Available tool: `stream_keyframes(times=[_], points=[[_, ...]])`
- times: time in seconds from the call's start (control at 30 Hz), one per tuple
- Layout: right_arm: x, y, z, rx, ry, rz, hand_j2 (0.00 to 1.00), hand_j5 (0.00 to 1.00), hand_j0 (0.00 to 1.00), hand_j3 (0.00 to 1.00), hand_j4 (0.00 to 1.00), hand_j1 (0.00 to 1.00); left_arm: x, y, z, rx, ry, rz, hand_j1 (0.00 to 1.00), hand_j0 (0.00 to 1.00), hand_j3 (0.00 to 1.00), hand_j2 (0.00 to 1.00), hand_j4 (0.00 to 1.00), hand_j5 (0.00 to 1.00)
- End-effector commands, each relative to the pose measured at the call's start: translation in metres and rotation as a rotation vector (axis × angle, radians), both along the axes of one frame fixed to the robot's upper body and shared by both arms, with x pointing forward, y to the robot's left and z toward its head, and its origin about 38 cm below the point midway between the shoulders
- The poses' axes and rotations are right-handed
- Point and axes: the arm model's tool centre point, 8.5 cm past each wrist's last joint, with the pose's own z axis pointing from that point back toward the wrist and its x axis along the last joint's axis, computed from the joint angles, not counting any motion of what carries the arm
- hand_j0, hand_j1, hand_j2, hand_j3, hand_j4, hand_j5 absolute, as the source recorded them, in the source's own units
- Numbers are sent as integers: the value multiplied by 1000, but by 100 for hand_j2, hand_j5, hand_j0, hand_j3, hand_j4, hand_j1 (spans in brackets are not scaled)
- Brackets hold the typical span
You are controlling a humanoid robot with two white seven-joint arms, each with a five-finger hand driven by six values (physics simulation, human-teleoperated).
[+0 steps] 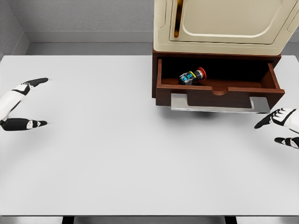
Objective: Put the switch into the drawer with left arm, and close the drawer with right arm
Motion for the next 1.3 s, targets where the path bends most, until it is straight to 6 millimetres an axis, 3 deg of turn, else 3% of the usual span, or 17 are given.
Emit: stream_keyframes(times=[0.0,0.47,0.87,1.27], points=[[1,0,1,10,-4,-5,71,71,71,71,71,71,-1,12,-1,-19,4,34,100,100,100,100,100,100],[-1,1,-3,32,-4,-13,72,72,72,72,72,72,-3,9,-3,-13,9,31,100,100,100,100,100,100],[-9,10,-27,155,-18,-57,73,73,73,73,73,73,-2,6,-5,-14,10,25,100,100,100,100,100,100],[-4,10,-19,138,-46,-45,73,73,73,73,73,73,-2,-1,-4,-26,-4,14,100,100,100,100,100,100]])
